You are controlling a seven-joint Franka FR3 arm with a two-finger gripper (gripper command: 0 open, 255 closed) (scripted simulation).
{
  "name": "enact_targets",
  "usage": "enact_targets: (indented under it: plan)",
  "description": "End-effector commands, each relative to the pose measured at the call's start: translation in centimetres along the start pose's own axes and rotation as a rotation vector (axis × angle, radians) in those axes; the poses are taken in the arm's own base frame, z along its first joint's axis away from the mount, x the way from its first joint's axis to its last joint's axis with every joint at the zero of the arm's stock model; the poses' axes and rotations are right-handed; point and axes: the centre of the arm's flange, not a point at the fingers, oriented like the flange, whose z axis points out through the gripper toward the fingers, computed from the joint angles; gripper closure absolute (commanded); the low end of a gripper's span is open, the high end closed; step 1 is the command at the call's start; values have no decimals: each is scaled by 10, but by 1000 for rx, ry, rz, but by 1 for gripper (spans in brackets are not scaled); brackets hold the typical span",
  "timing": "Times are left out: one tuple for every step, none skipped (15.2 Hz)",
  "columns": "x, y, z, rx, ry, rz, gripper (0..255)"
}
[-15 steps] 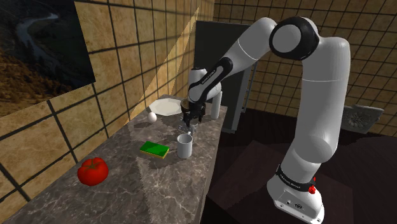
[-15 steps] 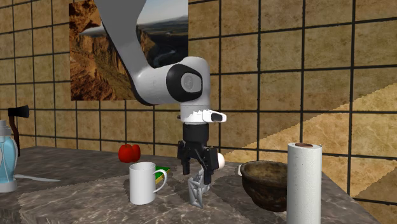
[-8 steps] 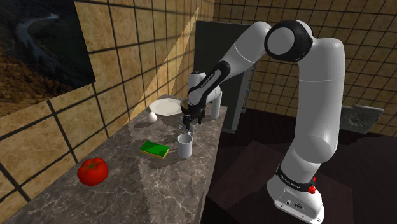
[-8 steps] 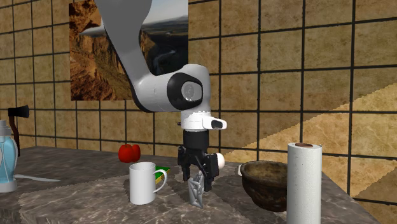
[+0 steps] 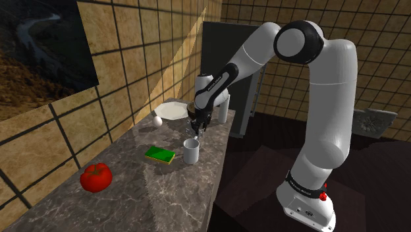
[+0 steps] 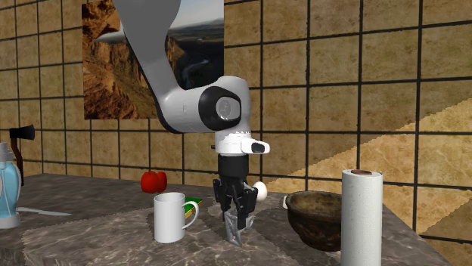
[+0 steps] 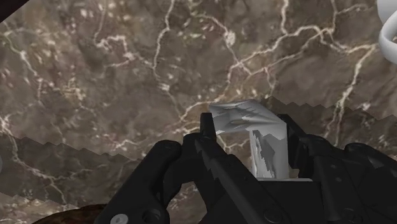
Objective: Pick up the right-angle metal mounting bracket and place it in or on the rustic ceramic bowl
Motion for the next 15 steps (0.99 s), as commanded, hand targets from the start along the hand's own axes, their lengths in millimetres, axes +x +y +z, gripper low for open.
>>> enact_targets:
  plan:
    - [0,0,0,0,0,-1,255]
    - [0,0,0,0,0,-1,255]
    - [0,0,0,0,0,-1,255]
    - [0,0,0,0,0,-1,255]
    - [0,0,0,0,0,-1,255]
    - [0,0,-5,0,0,-1,255]
    - [0,0,-10,0,0,-1,255]
    - [0,0,-16,0,0,-1,255]
    - [0,0,-21,0,0,-1,255]
    - [0,0,-26,0,0,-1,255]
    - [0,0,-31,0,0,-1,255]
    - [0,0,-37,0,0,-1,255]
    - [0,0,-42,0,0,-1,255]
    - [0,0,-47,0,0,-1,255]
    - [0,0,-53,0,0,-1,255]
